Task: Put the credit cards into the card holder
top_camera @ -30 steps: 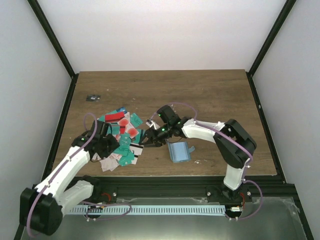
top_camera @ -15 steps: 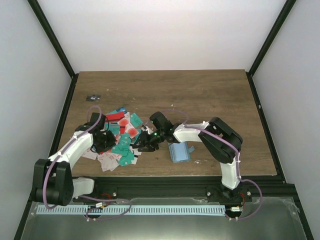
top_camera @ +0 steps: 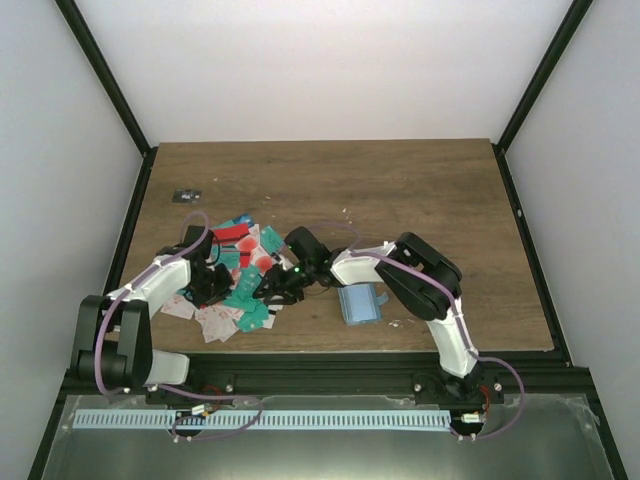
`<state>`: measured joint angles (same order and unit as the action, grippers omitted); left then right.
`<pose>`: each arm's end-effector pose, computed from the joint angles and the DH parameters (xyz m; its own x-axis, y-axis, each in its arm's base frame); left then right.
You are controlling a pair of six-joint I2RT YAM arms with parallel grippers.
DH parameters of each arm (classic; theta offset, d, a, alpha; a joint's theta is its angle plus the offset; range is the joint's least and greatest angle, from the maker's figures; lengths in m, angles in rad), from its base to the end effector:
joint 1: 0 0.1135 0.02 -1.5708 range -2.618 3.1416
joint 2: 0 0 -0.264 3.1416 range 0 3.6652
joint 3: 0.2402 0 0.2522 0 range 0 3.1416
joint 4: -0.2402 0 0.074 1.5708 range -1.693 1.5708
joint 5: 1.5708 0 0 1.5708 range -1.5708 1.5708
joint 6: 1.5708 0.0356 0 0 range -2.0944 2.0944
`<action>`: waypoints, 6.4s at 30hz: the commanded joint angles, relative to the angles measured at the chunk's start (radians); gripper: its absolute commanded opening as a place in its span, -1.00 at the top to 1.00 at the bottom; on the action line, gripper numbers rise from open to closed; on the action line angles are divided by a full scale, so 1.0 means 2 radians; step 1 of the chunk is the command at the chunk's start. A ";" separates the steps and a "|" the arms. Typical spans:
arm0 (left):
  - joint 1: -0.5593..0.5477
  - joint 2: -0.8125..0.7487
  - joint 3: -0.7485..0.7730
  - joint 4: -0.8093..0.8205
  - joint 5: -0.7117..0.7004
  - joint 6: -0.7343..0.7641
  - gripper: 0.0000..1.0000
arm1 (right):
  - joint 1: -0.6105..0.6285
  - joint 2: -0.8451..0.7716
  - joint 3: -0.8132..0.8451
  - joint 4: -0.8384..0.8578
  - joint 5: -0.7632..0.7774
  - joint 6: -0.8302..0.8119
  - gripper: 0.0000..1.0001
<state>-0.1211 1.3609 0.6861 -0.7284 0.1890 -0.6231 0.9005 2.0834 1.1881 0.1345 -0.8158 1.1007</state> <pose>0.2096 -0.0322 0.1581 -0.8822 -0.4700 -0.0274 -0.4495 0.8582 -0.2478 0.2411 0.3458 0.1221 -0.9649 -0.2337 0.1196 -0.0098 0.4873 0.8732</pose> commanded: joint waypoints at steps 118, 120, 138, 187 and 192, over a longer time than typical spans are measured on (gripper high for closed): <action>-0.299 -0.030 0.256 0.484 0.051 -0.231 0.92 | -0.191 -0.544 -0.124 0.055 0.192 0.108 0.99; -0.300 -0.027 0.257 0.485 0.056 -0.228 0.92 | -0.191 -0.542 -0.126 0.056 0.180 0.112 0.99; -0.392 0.025 0.228 0.280 0.069 -0.237 0.92 | -0.262 -0.565 -0.066 -0.462 0.263 -0.210 -0.18; -0.387 0.056 0.054 0.238 0.071 -0.150 0.92 | -0.262 -0.537 -0.337 -0.236 0.066 -0.201 0.11; -0.383 0.054 0.031 0.263 0.076 -0.155 0.92 | -0.262 -0.501 -0.356 -0.193 0.048 -0.204 0.13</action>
<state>-0.8944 1.4853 0.7822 -0.2272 0.3382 -0.9413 0.3809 1.0378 0.4950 -0.3424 -0.6834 0.7151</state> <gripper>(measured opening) 0.040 0.439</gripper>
